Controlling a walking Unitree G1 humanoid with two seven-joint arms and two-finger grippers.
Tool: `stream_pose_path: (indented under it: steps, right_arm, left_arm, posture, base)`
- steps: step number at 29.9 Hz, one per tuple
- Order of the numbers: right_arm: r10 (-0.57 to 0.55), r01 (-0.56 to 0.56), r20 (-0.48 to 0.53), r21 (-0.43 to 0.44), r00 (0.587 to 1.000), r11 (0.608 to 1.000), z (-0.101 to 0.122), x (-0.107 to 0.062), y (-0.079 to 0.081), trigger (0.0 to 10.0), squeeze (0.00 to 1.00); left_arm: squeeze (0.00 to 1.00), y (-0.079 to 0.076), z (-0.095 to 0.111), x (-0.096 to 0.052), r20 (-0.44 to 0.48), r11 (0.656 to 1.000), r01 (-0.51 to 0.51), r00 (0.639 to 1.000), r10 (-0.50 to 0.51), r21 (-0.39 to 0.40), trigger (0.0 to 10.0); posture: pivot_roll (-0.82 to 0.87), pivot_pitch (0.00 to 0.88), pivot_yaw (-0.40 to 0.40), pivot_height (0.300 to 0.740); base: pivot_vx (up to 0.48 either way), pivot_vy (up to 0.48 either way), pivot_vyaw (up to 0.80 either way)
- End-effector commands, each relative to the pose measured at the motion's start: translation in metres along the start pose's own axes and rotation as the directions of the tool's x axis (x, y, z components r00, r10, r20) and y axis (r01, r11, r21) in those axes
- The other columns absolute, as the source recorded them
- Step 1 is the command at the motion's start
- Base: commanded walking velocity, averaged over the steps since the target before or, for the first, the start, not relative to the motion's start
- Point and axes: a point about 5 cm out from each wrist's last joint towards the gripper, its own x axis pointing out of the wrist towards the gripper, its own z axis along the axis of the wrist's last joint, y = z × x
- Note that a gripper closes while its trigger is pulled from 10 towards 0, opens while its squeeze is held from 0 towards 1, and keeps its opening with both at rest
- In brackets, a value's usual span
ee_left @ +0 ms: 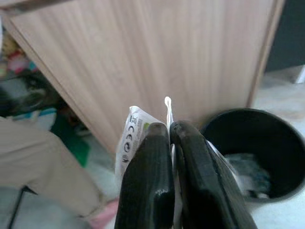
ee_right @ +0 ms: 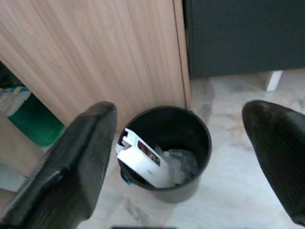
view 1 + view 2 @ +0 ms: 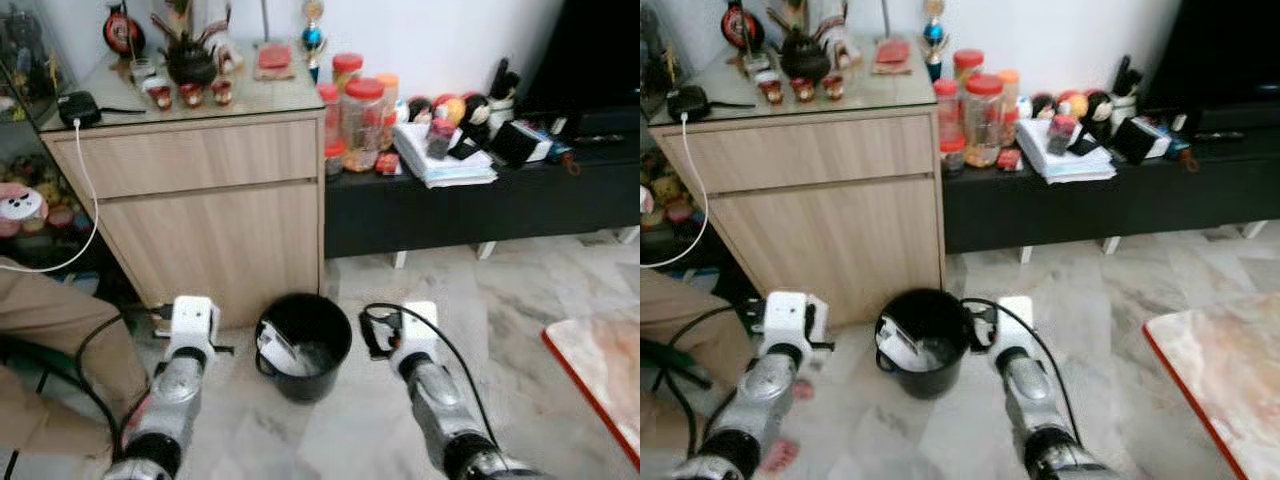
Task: Picking trash to rubbish bin
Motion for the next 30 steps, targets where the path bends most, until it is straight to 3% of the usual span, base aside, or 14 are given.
stream_pose_path:
  steps: [1, 19, 22, 30]
  right_arm:
    - [-0.026, 0.027, 0.01, -0.012, 1.0, 1.0, 0.004, -0.001, -0.011, 10.0, 0.0]
    - [0.012, -0.012, 0.016, -0.021, 1.0, 1.0, 0.007, 0.003, -0.002, 10.0, 0.0]
    - [0.028, -0.027, 0.019, -0.055, 0.999, 0.998, 0.007, 0.003, 0.0, 10.0, 0.0]
    - [0.022, -0.021, 0.023, -0.04, 0.999, 0.999, 0.007, 0.003, 0.002, 10.0, 0.0]
  left_arm:
    - [0.0, -0.008, 0.001, 0.0, 0.003, 1.0, 0.015, 1.0, -0.015, -0.004, 10.0]
    - [0.0, -0.015, 0.009, 0.004, 0.025, 1.0, 0.029, 0.999, -0.029, 0.001, 10.0]
    - [0.0, -0.017, 0.008, 0.004, 0.024, 1.0, 0.031, 0.999, -0.031, -0.001, 10.0]
    - [0.0, -0.018, 0.007, 0.004, 0.021, 0.999, 0.04, 0.999, -0.04, 0.003, 10.0]
  posture:
    - [0.07, 0.059, 0.027, 0.74]
    - [0.08, 0.061, 0.025, 0.74]
    - [0.07, 0.059, 0.027, 0.74]
    - [0.07, 0.054, 0.033, 0.74]
  base:
    - [0.345, 0.0, 0.0]
    - [0.341, 0.0, 0.0]
    - [0.344, 0.0, 0.0]
    - [0.341, 0.0, 0.34]
